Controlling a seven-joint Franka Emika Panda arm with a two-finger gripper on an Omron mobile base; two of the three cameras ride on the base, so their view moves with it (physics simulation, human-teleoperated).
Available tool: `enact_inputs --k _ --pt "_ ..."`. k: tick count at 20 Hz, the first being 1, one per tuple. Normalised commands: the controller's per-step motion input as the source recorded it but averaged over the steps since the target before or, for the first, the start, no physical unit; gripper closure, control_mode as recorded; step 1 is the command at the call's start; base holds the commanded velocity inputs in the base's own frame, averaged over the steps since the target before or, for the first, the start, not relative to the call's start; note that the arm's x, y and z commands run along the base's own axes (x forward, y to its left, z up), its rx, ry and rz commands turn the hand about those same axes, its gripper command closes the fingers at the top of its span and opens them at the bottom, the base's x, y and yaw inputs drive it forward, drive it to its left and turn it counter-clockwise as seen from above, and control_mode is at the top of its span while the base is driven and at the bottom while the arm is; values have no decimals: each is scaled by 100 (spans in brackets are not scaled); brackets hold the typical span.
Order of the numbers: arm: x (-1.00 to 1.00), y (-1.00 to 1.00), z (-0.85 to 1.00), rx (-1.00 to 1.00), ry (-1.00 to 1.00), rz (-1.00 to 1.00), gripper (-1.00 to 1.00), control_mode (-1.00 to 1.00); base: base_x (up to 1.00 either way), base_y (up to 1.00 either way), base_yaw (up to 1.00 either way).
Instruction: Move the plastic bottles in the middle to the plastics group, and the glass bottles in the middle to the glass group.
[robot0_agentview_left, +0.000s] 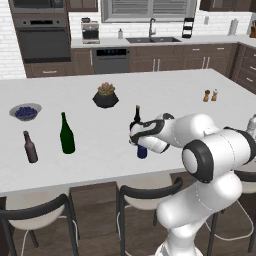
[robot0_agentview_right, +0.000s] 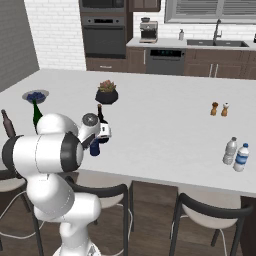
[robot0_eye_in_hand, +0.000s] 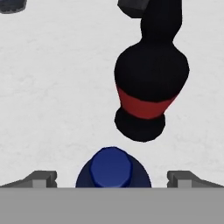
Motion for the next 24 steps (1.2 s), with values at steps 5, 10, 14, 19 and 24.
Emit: enact_inputs --k 5,10,14,19,24 --pt "0 2 0 0 0 0 -100 -100 0 0 0" --pt "0 1 0 0 0 0 -100 -100 0 0 0" --pt "0 0 0 0 0 0 -100 -100 0 0 0" --pt "0 0 0 0 0 0 -100 -100 0 0 0" --pt "0 0 0 0 0 0 100 -100 0 0 0"
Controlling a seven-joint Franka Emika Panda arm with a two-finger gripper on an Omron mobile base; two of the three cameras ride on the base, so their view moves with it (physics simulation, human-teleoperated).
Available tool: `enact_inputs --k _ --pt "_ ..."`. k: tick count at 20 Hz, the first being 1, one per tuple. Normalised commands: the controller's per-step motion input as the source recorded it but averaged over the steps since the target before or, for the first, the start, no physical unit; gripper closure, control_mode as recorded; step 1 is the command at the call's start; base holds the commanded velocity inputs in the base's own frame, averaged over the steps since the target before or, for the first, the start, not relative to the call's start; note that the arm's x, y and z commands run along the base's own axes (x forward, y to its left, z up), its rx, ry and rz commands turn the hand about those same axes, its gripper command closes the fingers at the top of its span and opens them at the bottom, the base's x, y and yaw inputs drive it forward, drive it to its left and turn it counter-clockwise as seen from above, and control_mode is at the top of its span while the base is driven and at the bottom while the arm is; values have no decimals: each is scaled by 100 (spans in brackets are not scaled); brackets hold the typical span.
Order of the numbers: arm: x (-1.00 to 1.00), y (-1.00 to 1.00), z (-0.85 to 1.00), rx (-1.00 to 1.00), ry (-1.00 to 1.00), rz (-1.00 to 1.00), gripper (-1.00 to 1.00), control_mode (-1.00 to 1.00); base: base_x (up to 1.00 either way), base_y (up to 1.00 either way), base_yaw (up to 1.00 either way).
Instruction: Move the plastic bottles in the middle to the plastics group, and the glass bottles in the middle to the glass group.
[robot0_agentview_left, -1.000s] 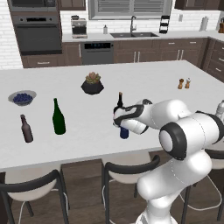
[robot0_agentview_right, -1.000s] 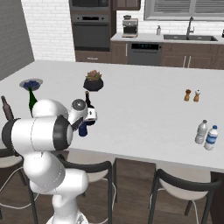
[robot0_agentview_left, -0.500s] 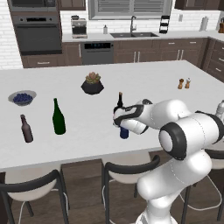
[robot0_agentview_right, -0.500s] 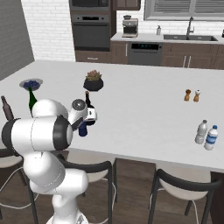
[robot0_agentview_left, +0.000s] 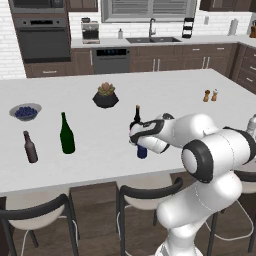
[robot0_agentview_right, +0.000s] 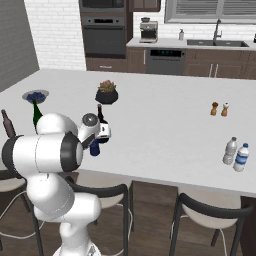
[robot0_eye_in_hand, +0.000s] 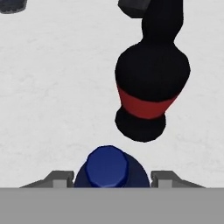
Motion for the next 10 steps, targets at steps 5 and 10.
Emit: enact_inputs --k 5,10 --pt "0 0 0 0 0 0 100 -100 0 0 0" --pt "0 0 0 0 0 0 100 -100 0 0 0"
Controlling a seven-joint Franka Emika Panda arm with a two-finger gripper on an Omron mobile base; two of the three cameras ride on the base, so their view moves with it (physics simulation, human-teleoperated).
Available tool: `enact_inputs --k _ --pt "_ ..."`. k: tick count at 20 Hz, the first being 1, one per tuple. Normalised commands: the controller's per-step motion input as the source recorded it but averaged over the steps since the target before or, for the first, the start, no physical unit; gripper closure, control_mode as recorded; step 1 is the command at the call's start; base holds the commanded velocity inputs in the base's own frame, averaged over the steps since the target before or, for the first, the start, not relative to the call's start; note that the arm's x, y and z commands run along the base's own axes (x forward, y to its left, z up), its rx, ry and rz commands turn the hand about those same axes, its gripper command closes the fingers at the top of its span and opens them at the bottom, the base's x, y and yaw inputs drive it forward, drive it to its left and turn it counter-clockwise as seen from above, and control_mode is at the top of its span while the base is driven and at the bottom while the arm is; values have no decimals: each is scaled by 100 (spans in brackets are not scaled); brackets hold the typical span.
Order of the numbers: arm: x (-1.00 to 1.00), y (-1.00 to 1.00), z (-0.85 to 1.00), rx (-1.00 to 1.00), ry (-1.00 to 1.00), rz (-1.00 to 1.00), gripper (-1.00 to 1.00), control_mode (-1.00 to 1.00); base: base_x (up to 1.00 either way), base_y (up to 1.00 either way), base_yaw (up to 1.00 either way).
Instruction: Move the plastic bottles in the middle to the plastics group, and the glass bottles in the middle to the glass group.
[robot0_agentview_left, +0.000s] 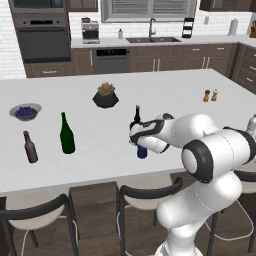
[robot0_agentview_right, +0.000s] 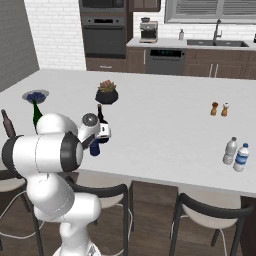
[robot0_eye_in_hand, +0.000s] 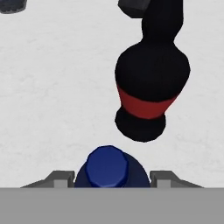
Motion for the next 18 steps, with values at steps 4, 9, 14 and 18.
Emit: enact_inputs --k 4,9,14,18 --pt "-1 -10 5 0 0 0 100 -100 0 0 0" --pt "-13 -61 41 0 -2 -6 100 -100 0 0 0" --pt "-5 -98 62 0 0 -16 100 -100 0 0 0" --pt "7 -100 82 0 11 -24 100 -100 0 0 0"
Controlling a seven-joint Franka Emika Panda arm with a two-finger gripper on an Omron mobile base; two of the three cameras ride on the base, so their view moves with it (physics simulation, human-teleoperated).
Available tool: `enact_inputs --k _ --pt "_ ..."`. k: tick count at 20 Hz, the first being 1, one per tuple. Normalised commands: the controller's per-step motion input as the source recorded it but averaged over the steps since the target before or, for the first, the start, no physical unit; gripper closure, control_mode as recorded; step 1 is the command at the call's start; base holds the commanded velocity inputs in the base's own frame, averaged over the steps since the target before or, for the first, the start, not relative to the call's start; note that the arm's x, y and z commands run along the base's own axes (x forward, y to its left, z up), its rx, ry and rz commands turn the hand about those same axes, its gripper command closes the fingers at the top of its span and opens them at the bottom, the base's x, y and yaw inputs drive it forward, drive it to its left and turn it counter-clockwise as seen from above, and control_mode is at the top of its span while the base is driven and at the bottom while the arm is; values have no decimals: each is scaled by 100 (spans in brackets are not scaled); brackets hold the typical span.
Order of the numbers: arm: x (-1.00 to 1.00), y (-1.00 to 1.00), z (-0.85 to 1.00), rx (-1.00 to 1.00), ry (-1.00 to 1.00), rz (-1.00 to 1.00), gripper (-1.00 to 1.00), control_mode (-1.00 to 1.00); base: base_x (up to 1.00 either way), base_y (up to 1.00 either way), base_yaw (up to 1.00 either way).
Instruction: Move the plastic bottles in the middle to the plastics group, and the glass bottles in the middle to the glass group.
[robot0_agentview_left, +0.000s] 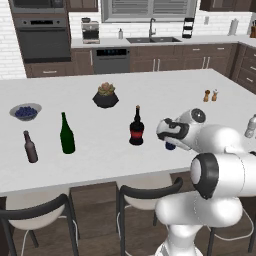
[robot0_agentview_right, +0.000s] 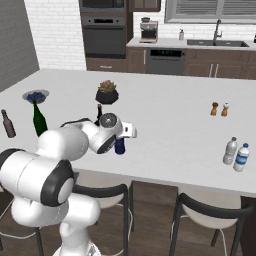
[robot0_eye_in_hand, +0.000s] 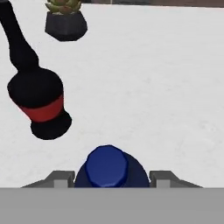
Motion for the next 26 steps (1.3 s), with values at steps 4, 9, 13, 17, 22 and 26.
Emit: enact_inputs --k 4,9,13,17,22,26 --pt "3 -100 65 1 14 -27 100 -100 0 0 0" --pt "0 -100 39 4 13 -31 100 -100 0 0 0" --pt "-8 -100 4 12 6 -29 100 -100 0 0 0" --pt "-14 -100 -25 15 -2 -22 100 -100 0 0 0" --pt "-24 -100 -29 4 -12 -22 100 -100 0 0 0" --pt "-19 -100 -12 2 -4 -23 100 -100 0 0 0"
